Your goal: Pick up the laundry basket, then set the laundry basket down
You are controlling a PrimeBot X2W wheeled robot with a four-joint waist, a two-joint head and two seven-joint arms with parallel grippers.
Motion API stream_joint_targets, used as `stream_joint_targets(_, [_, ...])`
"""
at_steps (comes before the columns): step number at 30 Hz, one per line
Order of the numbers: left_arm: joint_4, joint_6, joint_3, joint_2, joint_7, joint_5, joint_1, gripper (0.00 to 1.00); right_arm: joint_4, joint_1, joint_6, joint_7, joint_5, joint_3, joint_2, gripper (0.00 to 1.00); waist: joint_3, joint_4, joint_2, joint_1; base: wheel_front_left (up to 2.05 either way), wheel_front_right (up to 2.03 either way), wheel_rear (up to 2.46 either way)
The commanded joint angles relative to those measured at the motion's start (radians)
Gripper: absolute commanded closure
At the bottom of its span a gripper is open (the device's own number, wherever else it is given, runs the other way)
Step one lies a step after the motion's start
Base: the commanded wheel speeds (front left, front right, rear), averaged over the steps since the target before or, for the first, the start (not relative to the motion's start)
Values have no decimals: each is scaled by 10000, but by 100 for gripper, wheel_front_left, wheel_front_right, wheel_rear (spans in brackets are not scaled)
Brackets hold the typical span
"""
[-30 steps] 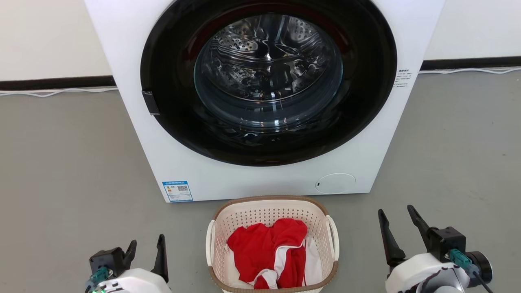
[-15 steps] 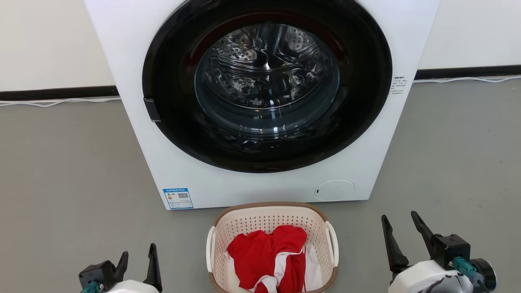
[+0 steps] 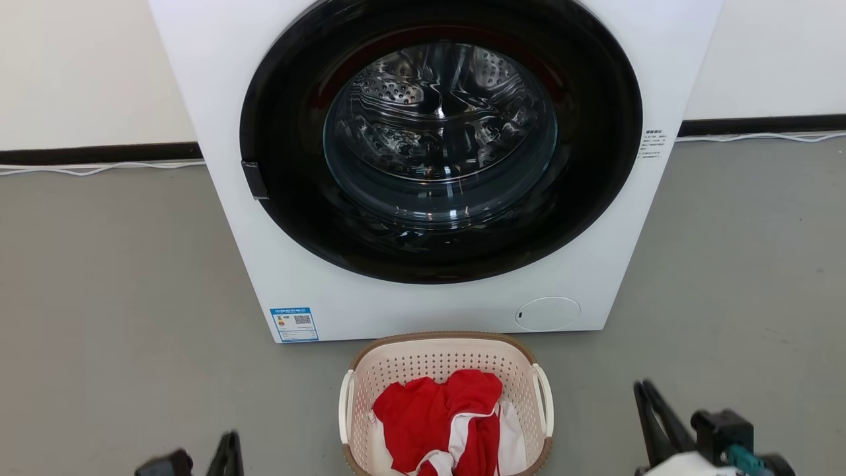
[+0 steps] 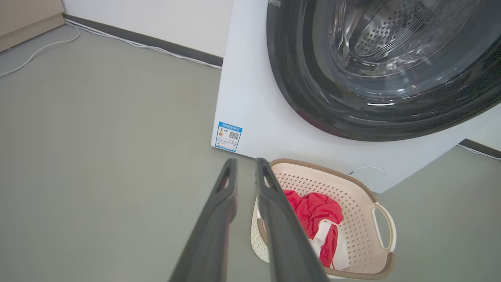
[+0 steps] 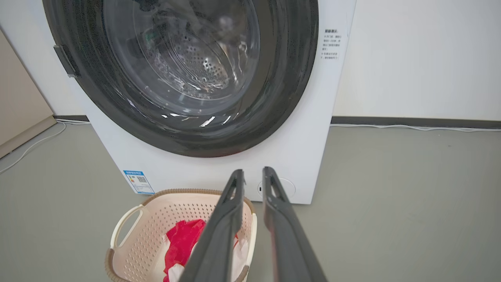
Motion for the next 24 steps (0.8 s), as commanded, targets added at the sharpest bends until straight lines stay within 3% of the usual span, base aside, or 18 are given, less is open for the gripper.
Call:
stream_joint_targets(1, [-3,-5,19,5,29,-49,-30,100,0,-35,0,28,56,-29,-2,100,0,2,-1,0,0,0,0])
stream_joint_targets(6, [-134,-61,96,13,254,-655,-90,100,-63,-108,4,274,806,-134,-4,100,2,5,-1,22,0,0,0])
stream_joint_targets(11, [-298,-107,90,19,377,-1182,-87,100,-200,-87,7,381,1467,-117,-6,100,39,9,-1,2,0,0,0])
stream_joint_targets(24, [-694,-227,118,37,732,-2534,-126,100,-506,-100,14,711,3142,-145,-11,100,94,20,-1,0,0,0,0])
